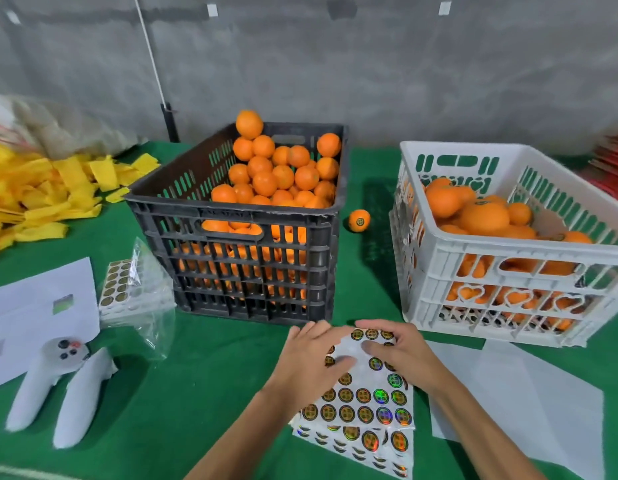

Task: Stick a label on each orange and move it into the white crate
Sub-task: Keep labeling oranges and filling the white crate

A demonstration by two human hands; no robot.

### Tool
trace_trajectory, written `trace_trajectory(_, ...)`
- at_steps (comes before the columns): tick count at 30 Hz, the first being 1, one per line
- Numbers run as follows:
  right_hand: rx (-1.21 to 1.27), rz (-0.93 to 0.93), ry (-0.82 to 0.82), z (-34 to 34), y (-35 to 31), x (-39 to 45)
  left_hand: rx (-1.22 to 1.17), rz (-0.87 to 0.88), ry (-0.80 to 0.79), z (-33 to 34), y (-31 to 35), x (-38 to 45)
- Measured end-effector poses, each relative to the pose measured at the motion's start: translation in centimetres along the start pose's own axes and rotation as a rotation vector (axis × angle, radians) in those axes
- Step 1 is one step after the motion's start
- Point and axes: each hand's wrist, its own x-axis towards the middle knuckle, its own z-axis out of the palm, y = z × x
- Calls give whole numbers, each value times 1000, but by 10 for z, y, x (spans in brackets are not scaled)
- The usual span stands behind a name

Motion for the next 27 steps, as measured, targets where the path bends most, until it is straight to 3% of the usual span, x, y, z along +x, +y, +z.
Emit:
trace_trajectory(3,-3,-34,1,0,1,0,-176,-62,-30,10,1,11)
trace_trajectory(9,34,-32,-18,-2,2,2,-150,-100,85,22,1,18)
trace_trajectory(27,109,-58,-18,-1,1,-1,-62,-2,160,24,5,17)
